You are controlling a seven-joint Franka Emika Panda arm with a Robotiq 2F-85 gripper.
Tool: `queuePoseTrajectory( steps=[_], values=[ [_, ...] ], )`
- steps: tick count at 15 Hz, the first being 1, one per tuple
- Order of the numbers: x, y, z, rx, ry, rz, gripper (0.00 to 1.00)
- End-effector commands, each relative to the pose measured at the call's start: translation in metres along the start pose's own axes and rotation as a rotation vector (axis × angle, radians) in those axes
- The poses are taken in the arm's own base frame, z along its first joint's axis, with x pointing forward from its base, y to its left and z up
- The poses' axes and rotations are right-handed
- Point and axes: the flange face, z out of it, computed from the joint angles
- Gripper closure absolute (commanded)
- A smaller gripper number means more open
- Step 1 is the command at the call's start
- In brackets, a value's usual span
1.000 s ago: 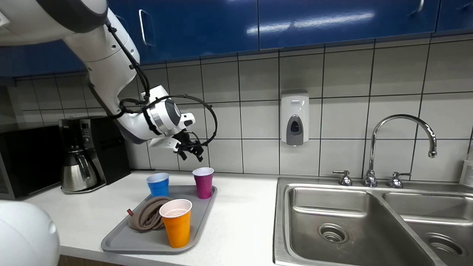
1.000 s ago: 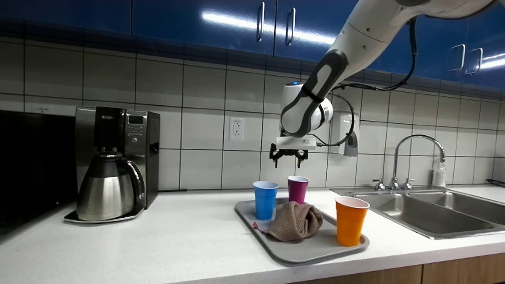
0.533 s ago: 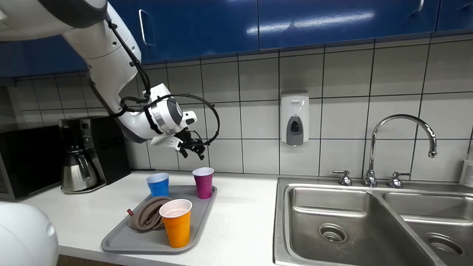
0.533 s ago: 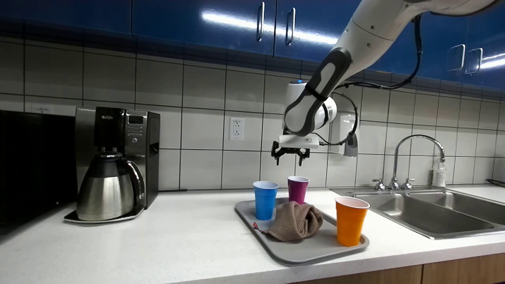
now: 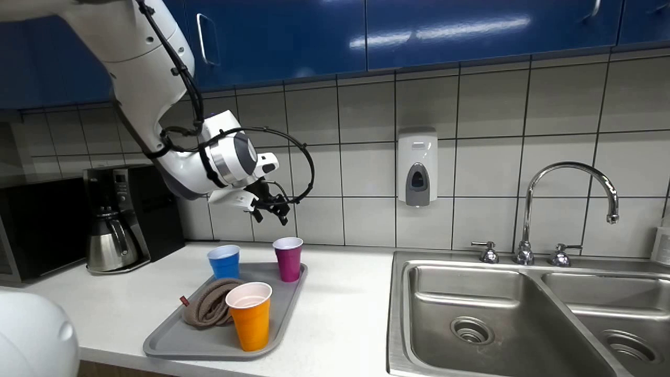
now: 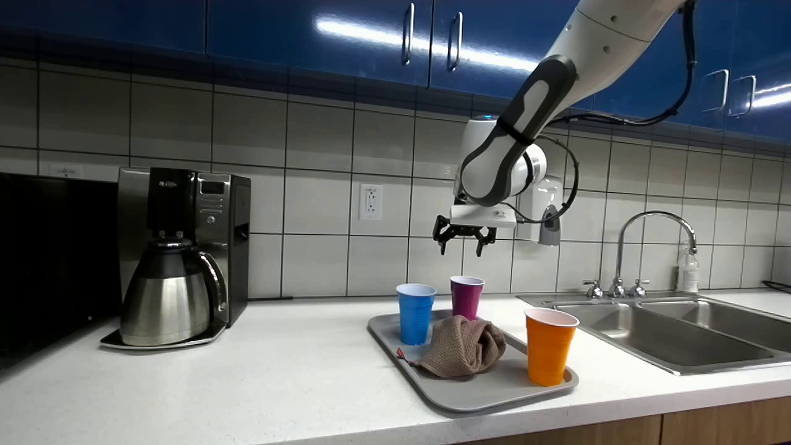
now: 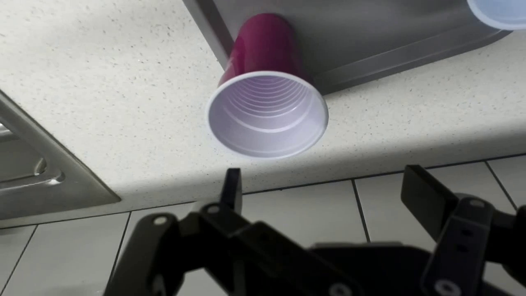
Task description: Pick up the orange cup and put it on the gray tray, pick up the mauve cup and put it on the gray tray
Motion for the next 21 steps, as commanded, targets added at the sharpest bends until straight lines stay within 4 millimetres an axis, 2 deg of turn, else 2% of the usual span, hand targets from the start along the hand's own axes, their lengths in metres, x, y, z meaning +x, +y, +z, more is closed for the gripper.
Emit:
queuePoseTrajectory(
  steps=[1, 5, 12, 21],
  values=[
    [-0.020, 0.016, -0.022, 0.033, -0.018, -0.031, 0.00],
    [-0.040, 0.029, -0.035, 0.070, -0.076, -0.063, 0.00],
    [-0.056, 0.058, -0.054, 0.104, -0.117, -0.095, 0.00],
    [-0.076, 0.091, -0.063, 0.140, -0.273, -0.163, 0.00]
  ],
)
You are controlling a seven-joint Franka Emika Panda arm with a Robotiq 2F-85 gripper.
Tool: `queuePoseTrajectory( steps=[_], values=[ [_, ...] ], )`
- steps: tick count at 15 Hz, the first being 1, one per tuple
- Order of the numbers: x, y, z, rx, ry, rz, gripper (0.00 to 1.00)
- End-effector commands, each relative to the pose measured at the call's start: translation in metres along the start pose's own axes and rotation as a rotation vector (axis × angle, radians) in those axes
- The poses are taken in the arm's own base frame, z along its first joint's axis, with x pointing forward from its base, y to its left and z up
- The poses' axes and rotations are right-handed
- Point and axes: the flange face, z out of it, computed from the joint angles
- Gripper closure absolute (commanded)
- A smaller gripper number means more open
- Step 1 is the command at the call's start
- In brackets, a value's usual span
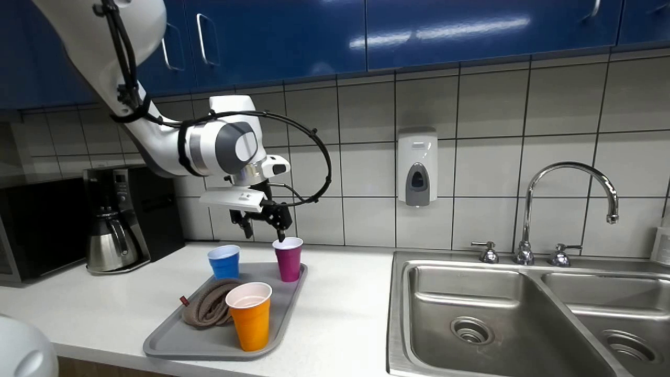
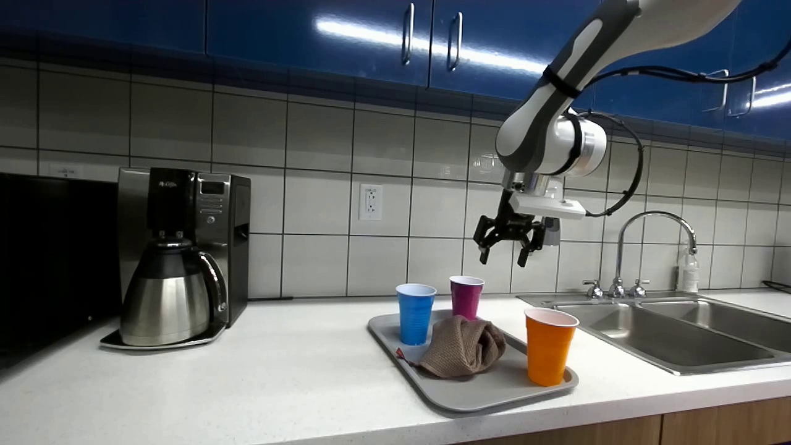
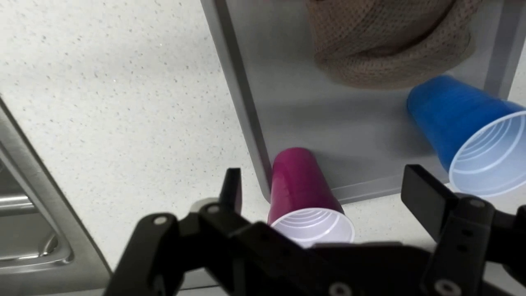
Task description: Pick up the orange cup and put it on the gray tray, pick up the mauve cup and put it on the gray tray
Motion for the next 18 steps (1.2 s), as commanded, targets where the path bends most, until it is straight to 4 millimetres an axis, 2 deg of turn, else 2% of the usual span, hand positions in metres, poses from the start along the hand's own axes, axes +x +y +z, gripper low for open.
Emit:
queuePoseTrajectory(
  steps=[1, 8, 14, 18],
  values=[
    [-0.013, 0.013, -0.015, 0.025, -0.068, -0.040, 0.00],
    [-0.018, 0.039, -0.030, -0.011, -0.061, -0.024, 0.00],
    [-0.032, 0.061, -0.022, -0.066, -0.072, -0.012, 0.00],
    [-0.037, 0.068, -0.020, -0.082, -0.081, -0.013, 0.00]
  ],
)
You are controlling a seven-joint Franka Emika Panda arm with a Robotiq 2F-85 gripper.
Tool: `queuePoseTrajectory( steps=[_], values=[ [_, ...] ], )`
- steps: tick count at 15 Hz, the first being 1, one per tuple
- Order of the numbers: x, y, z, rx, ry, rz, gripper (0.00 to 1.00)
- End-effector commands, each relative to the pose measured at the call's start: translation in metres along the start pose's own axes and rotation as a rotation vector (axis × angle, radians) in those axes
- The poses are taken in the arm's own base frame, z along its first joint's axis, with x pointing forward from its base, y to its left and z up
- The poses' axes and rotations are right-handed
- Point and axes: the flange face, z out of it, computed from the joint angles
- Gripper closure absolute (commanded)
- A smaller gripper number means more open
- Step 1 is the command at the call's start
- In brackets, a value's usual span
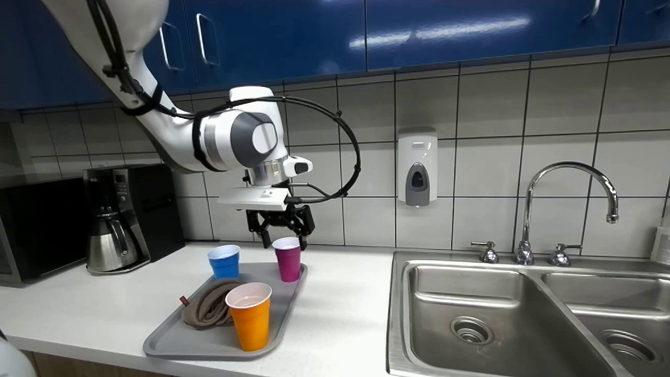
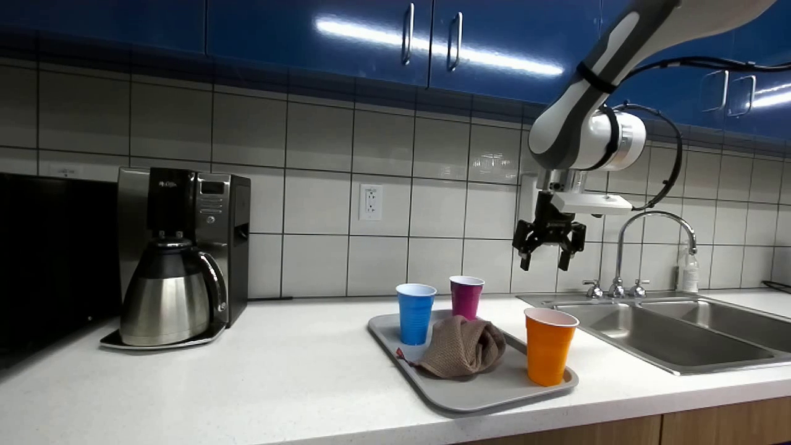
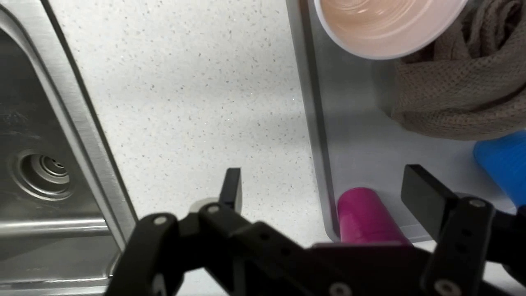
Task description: Pick up the orange cup and put it on the gray tray, pick up the mauve cup and put it on the gray tray
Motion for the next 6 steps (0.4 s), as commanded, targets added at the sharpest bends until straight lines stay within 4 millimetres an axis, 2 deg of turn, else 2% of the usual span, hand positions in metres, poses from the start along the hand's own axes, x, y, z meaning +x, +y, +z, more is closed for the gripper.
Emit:
queuePoseTrajectory(
  steps=[1, 2, 6],
  values=[
    [-0.0100, 0.0064, -0.0060, -0.031, 0.003, 0.011, 0.00],
    [-0.0019, 0.0026, 0.0008, -0.008, -0.005, -0.002, 0.00],
    [-0.0027, 0.0023, 0.0036, -0.009, -0.011, -0.003, 0.00]
  ],
)
